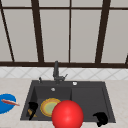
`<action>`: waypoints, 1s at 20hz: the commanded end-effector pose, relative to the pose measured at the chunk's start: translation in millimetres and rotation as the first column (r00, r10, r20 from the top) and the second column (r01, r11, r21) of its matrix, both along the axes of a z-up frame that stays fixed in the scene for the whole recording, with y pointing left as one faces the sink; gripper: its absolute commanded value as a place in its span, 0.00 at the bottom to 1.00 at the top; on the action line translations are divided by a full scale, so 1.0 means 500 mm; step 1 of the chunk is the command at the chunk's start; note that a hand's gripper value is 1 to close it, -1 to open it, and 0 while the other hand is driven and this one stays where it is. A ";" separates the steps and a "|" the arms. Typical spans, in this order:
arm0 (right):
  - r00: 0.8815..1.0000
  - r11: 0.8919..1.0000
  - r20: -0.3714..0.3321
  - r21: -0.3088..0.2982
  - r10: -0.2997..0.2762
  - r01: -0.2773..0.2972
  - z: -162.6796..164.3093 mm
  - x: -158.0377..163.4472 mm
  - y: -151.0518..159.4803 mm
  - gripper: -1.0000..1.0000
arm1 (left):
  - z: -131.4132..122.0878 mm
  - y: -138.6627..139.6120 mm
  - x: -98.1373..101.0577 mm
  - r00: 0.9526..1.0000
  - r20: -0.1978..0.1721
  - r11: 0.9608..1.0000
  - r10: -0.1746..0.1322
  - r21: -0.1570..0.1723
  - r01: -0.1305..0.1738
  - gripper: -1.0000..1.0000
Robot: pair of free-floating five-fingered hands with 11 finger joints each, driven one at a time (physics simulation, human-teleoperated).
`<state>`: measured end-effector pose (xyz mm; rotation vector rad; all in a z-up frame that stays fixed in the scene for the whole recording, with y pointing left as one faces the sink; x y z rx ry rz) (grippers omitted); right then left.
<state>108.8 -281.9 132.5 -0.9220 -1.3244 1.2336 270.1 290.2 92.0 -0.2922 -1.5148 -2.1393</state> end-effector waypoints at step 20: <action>1.000 1.000 0.000 0.000 0.000 0.000 0.000 0.000 0.000 0.50 | -0.030 -0.058 0.004 0.978 -0.202 0.984 -0.049 0.160 0.082 0.00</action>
